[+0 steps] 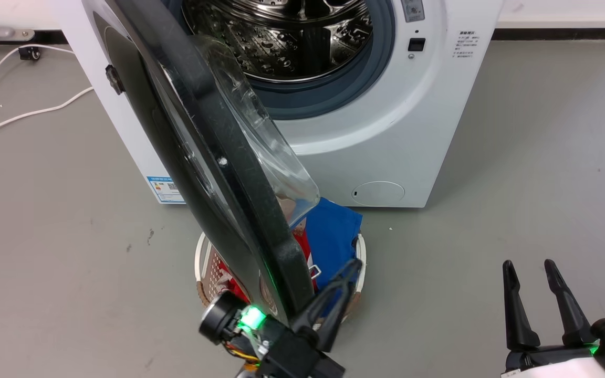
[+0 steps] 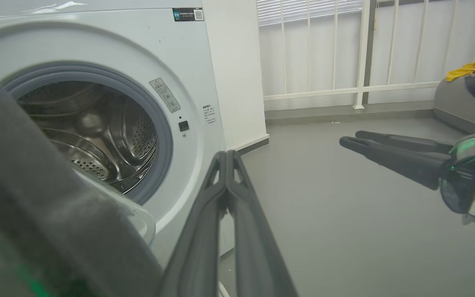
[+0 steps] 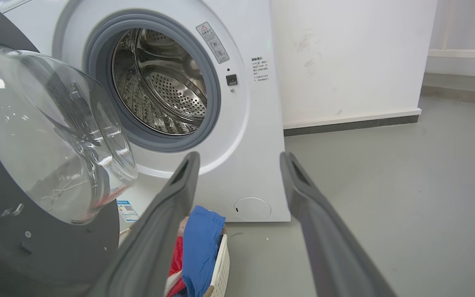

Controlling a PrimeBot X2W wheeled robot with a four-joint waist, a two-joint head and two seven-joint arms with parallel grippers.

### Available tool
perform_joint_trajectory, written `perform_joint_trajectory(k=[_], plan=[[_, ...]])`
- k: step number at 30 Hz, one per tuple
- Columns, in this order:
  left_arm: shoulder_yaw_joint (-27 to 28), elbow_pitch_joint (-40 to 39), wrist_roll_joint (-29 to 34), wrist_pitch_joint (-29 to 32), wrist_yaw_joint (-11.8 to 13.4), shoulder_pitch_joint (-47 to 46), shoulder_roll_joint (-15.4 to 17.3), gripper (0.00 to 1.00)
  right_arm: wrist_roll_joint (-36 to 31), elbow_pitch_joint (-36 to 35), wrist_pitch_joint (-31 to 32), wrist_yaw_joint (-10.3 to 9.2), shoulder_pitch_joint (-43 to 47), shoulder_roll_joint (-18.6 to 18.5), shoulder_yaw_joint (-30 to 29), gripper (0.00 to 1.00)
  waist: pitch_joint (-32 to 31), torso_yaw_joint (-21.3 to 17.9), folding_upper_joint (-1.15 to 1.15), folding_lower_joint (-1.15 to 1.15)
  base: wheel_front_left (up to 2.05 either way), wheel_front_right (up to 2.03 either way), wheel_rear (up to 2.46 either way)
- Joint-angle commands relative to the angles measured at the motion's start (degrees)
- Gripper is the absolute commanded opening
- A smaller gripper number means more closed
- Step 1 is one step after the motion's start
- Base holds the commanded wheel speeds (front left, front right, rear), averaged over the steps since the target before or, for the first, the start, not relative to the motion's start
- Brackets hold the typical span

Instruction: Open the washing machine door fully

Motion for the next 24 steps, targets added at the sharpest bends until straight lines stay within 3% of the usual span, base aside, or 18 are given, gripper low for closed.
perform_joint_trajectory(k=[1, 24], plan=[[0.5, 0.3, -0.3, -0.2, 0.5, 0.5, 0.2, 0.0, 0.2, 0.1, -0.1, 0.13, -0.8, 0.1, -0.1, 1.0, 0.1, 0.1, 0.0, 0.0, 0.0, 0.0, 0.0], [11.9, -0.2, -2.8, 0.1, 6.6, 6.2, 2.8, 0.0, 1.1, 1.1, -0.1, 0.14, 1.3, 0.1, 0.7, 1.0, -1.4, 5.7, 0.0, 0.0, 0.0, 0.0, 0.0]])
